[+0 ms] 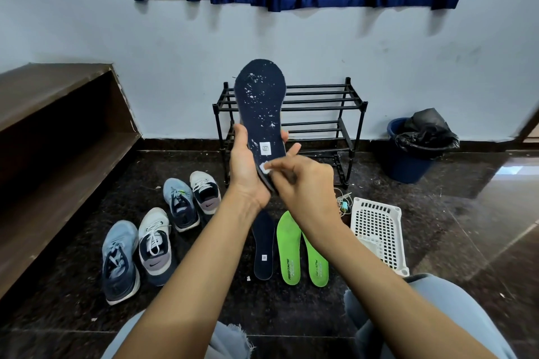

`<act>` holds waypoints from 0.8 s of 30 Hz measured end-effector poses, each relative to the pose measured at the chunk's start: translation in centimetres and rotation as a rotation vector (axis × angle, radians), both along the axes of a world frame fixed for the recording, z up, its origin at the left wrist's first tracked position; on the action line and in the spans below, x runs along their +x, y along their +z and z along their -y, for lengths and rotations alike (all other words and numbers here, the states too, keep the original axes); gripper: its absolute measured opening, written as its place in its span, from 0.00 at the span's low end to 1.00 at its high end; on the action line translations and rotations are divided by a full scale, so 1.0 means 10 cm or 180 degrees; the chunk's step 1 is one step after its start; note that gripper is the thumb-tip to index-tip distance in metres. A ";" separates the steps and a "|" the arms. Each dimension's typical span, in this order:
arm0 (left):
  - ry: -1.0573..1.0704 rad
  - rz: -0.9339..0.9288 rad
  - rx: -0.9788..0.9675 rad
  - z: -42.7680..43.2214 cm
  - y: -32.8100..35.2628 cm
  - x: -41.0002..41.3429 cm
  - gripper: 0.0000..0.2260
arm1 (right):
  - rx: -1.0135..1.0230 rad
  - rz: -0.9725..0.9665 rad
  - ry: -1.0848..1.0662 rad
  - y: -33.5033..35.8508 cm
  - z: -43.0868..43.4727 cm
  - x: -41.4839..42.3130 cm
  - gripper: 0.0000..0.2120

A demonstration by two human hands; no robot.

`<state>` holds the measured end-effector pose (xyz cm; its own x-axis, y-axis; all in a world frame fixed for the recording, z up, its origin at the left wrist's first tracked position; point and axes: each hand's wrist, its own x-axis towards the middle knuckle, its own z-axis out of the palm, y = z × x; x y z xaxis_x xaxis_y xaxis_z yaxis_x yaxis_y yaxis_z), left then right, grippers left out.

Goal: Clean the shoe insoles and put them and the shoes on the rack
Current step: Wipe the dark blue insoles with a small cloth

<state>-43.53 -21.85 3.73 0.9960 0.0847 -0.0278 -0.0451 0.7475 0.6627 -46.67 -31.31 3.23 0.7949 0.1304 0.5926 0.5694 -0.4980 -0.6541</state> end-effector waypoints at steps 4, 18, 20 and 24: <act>-0.0123 -0.0089 0.0040 0.08 -0.01 0.00 0.30 | -0.0276 0.0314 -0.0212 -0.01 -0.05 0.08 0.09; -0.0095 -0.0053 -0.0017 0.11 0.01 -0.04 0.30 | -0.0407 0.0121 -0.0319 0.01 -0.05 0.15 0.09; -0.0088 -0.0012 -0.0112 0.08 0.03 -0.04 0.30 | -0.0179 -0.0019 -0.0116 0.03 -0.02 0.09 0.08; -0.0049 0.0113 -0.0389 0.01 0.06 -0.01 0.29 | 0.0186 -0.0540 0.0251 0.04 0.05 -0.03 0.08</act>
<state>-43.65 -21.92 4.31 0.9977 0.0675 -0.0017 -0.0548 0.8234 0.5648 -47.01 -31.78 3.59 0.8726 0.1656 0.4595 0.4844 -0.4146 -0.7704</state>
